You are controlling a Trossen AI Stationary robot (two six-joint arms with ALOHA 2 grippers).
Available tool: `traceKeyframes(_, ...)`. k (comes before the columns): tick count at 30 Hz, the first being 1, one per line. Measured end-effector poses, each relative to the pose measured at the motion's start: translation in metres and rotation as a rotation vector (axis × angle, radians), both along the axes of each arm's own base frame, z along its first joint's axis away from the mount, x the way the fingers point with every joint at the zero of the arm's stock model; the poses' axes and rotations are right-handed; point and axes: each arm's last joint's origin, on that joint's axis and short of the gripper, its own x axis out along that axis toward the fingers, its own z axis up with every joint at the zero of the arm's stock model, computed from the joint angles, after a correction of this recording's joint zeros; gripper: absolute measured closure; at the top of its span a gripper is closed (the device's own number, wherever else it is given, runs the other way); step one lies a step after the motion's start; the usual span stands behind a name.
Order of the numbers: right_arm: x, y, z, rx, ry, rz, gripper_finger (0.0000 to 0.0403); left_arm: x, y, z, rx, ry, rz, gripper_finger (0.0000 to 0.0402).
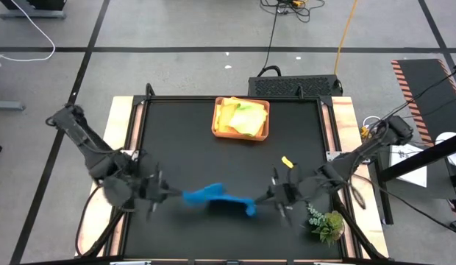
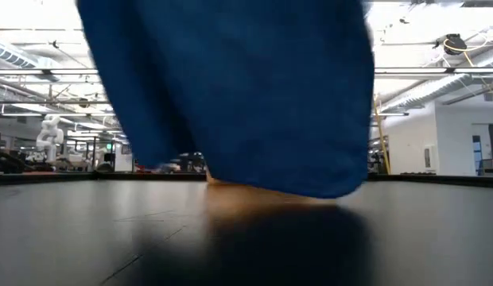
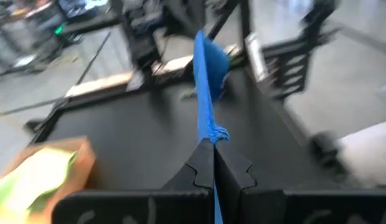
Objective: Fold microfiber towels
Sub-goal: Fold the blue towel
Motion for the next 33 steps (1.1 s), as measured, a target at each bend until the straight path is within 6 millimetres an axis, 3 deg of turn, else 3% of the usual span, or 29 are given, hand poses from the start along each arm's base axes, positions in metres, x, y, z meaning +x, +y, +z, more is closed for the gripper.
traceKeyframes(4,-0.014,0.001,0.011,0.059,-0.005,0.044,0.0402,-0.013,-0.012,0.019,-0.034,-0.055,-0.044,0.0401)
traceKeyframes(6,-0.018,-0.006,0.01,0.076,0.054,-0.014,0.0402,-0.015,-0.011,0.017,-0.006,-0.046,0.0,0.0401)
traceKeyframes(11,-0.015,-0.036,-0.012,0.07,0.255,-0.262,0.0402,-0.005,0.009,-0.01,-0.014,0.102,0.159,0.0401)
traceKeyframes(15,-0.002,-0.055,-0.037,0.094,0.327,-0.326,0.0402,0.005,0.026,-0.032,-0.06,0.195,0.236,0.0401)
traceKeyframes(20,0.021,-0.074,-0.083,0.224,0.269,-0.217,0.0399,0.016,0.04,-0.038,-0.08,0.233,0.257,0.0401)
traceKeyframes(23,0.038,-0.082,-0.115,0.299,0.195,-0.112,0.0378,0.021,0.046,-0.036,-0.075,0.232,0.249,0.0401)
traceKeyframes(29,0.079,-0.099,-0.16,0.319,0.145,-0.153,0.0291,0.027,0.051,-0.033,-0.064,0.208,0.224,0.0401)
traceKeyframes(33,0.115,-0.102,-0.179,0.357,0.158,-0.138,0.0232,0.03,0.051,-0.03,-0.058,0.179,0.194,0.04)
